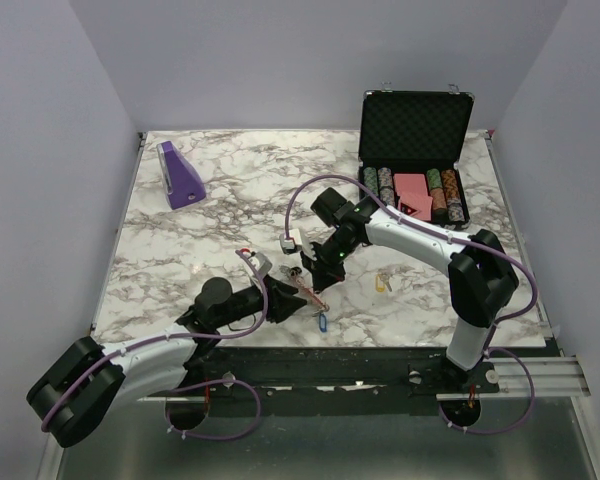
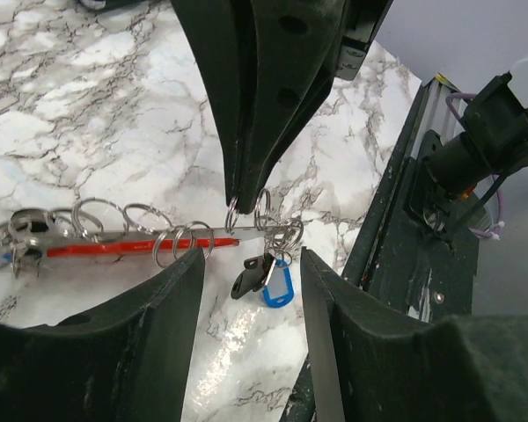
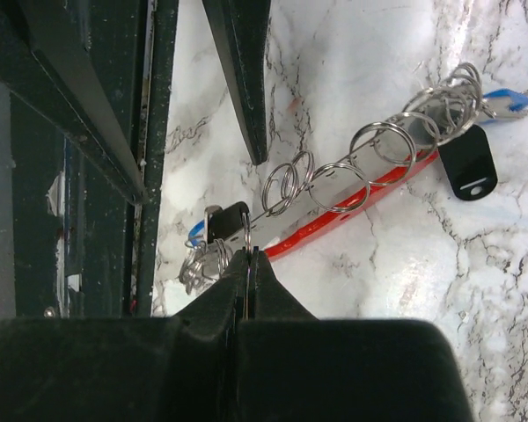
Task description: Put the keys on the keyring
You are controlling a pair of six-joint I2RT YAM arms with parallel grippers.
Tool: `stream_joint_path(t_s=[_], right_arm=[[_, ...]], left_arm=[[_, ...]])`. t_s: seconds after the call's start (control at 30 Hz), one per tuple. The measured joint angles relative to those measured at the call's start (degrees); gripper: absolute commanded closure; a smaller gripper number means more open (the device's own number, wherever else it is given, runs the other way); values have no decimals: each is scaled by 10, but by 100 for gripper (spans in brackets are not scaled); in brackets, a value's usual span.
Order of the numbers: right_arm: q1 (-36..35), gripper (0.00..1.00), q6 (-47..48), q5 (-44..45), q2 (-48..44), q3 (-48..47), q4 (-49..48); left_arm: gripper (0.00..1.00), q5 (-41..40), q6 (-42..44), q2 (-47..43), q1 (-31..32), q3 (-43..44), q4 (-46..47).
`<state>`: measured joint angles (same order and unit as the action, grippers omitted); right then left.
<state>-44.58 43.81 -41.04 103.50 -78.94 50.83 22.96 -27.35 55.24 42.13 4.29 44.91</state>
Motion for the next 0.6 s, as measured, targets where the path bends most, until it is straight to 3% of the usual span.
stream_joint_path(t_s=[0.6], right_arm=[[0,99,8,-41,0,0,15]], left_arm=[[47,-3,6,26,3,3,27]])
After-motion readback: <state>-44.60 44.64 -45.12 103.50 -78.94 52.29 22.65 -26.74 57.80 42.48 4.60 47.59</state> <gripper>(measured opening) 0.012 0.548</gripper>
